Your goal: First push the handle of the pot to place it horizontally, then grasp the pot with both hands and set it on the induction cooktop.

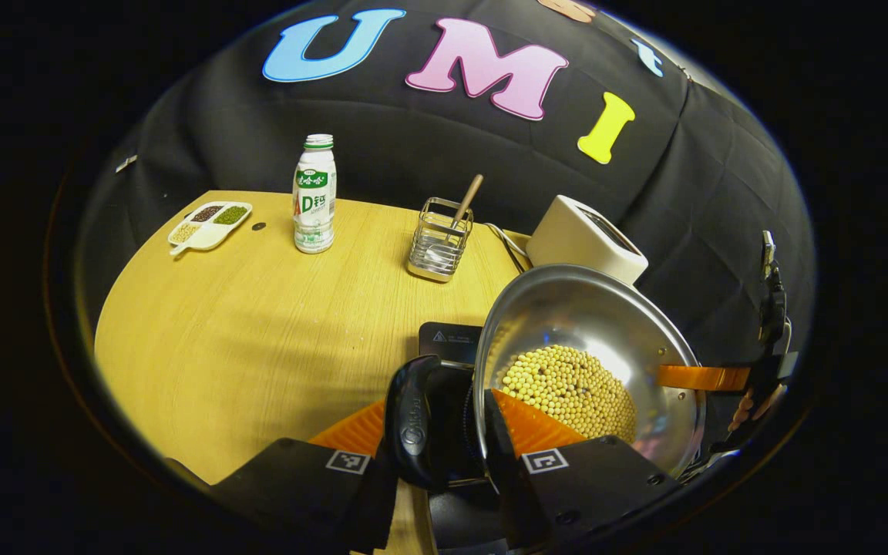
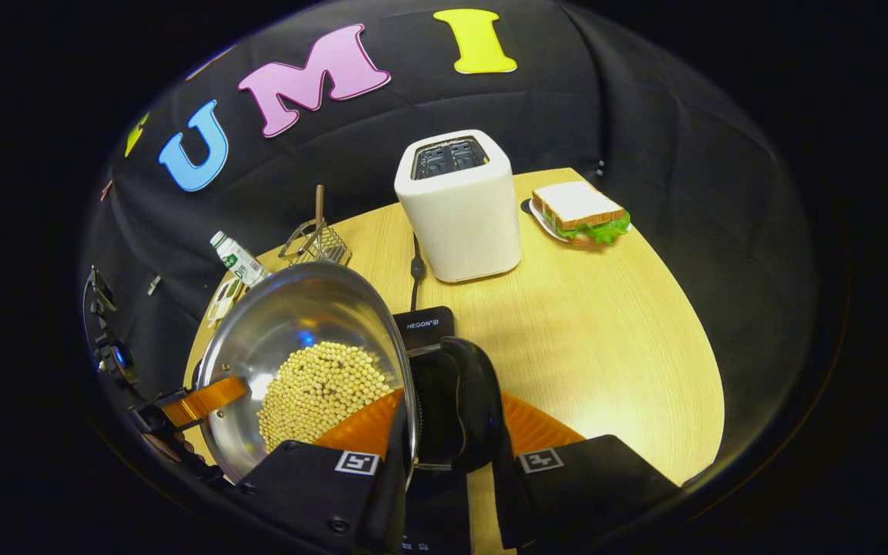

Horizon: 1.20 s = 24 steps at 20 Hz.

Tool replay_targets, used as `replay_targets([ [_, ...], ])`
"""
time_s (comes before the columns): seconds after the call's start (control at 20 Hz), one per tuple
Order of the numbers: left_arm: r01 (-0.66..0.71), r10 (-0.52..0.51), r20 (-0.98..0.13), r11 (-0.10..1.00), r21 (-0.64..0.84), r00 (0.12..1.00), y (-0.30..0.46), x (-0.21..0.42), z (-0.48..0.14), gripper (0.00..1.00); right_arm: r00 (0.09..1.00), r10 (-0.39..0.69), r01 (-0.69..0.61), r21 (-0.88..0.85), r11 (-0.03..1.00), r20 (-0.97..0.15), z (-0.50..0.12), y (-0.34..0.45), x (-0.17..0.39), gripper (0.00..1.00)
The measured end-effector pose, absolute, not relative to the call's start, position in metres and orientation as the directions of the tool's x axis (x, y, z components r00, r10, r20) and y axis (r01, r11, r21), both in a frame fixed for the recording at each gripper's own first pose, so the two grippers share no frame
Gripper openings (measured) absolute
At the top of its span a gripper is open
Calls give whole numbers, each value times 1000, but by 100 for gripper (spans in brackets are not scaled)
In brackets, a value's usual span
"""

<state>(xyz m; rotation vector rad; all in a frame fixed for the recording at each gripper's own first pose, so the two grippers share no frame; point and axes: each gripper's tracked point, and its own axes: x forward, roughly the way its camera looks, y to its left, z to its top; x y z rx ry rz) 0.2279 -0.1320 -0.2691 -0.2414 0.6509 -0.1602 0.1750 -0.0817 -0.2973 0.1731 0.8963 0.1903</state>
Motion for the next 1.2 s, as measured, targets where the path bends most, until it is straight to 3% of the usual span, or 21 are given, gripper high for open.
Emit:
replay_targets([
  [0.05,64,-217,-582,960,-272,784,-130,229,-273,58,604,238,-91,231,969,-761,-301,-81,178,51],
  [0.7,15,-203,-608,954,-300,768,-124,232,-285,62,590,274,-99,268,958,-760,-314,-74,184,53],
  [0.75,15,-201,-613,956,-294,764,-125,232,-285,62,590,273,-101,266,959,-760,-314,-75,184,58],
  [0.85,19,-196,-631,961,-276,751,-128,232,-289,63,591,272,-108,260,960,-759,-313,-75,183,51],
  [1.0,38,-197,-641,967,-253,742,-134,232,-287,74,591,273,-116,255,960,-759,-312,-76,180,60],
  [1.05,40,-189,-636,970,-241,748,-133,233,-283,85,601,266,-118,245,962,-754,-309,-79,181,62],
  [1.15,33,-171,-637,974,-223,752,-130,227,-276,97,616,256,-112,239,965,-745,-301,-86,179,72],
  [1.2,29,-167,-638,975,-221,752,-129,226,-272,95,626,255,-104,245,964,-737,-297,-87,178,97],
])
